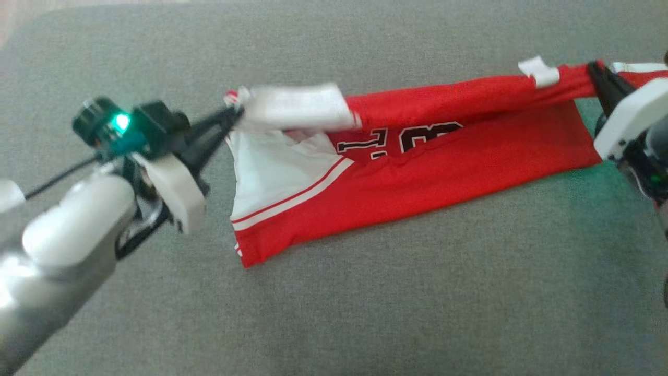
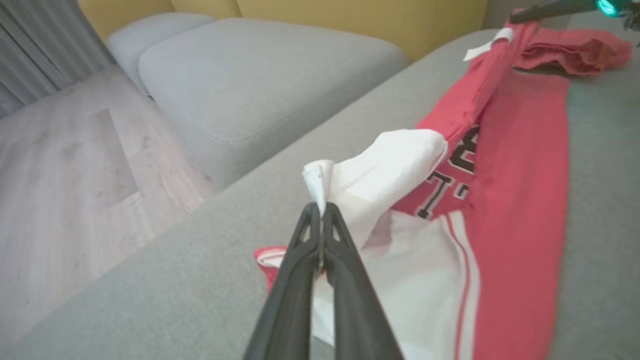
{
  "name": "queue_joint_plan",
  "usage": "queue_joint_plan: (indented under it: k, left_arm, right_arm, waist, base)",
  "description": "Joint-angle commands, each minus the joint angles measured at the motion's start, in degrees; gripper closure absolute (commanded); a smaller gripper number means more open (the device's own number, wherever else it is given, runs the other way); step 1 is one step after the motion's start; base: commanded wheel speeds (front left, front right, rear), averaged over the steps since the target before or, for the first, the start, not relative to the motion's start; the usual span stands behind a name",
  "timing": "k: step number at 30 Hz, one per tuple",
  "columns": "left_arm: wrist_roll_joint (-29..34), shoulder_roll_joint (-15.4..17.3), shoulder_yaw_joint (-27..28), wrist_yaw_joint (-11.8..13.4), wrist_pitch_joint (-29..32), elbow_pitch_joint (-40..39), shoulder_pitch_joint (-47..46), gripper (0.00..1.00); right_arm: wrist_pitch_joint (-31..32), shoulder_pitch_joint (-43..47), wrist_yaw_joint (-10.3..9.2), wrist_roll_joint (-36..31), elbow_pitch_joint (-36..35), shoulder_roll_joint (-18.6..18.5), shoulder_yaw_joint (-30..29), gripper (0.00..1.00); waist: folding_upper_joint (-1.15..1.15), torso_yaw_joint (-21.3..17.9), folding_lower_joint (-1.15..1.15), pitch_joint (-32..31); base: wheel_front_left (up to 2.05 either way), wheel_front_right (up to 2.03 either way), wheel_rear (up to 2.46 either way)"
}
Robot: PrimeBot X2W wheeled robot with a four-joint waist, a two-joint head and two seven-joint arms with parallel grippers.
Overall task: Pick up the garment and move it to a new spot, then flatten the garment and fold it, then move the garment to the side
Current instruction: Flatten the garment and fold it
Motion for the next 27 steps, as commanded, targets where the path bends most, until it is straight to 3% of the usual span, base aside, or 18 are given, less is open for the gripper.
queue_joint_plan:
  k: [1,9,16,27]
  left_arm:
    - [-0.80,3.23,1.83,0.12,0.99,-2.33,-1.17,1.00]
    - [-4.59,7.26,-1.67,0.11,8.79,-12.57,3.54,1.00]
    - [-5.21,7.99,-2.83,0.33,11.98,-16.09,5.60,1.00]
    - [-4.39,7.53,-3.70,0.61,14.07,-16.67,7.33,1.00]
  right_arm:
    - [0.25,0.33,-0.04,0.75,-2.00,-2.06,0.87,1.00]
    - [3.74,2.22,-0.04,2.40,-1.58,-6.10,5.10,1.00]
    - [6.64,3.70,-0.04,0.86,-2.44,-9.69,10.75,1.00]
    - [8.49,3.87,-0.04,2.85,-3.56,-10.61,13.90,1.00]
  waist:
    - [0.00,0.27,0.01,-0.33]
    - [0.00,0.49,0.01,-1.75]
    - [0.00,0.51,0.01,-2.00]
    - [0.00,-0.22,0.01,-1.88]
  base:
    - [0.00,0.00,0.00]
    - [0.00,0.00,0.00]
    - [0.00,0.00,0.00]
    - [0.00,0.00,0.00]
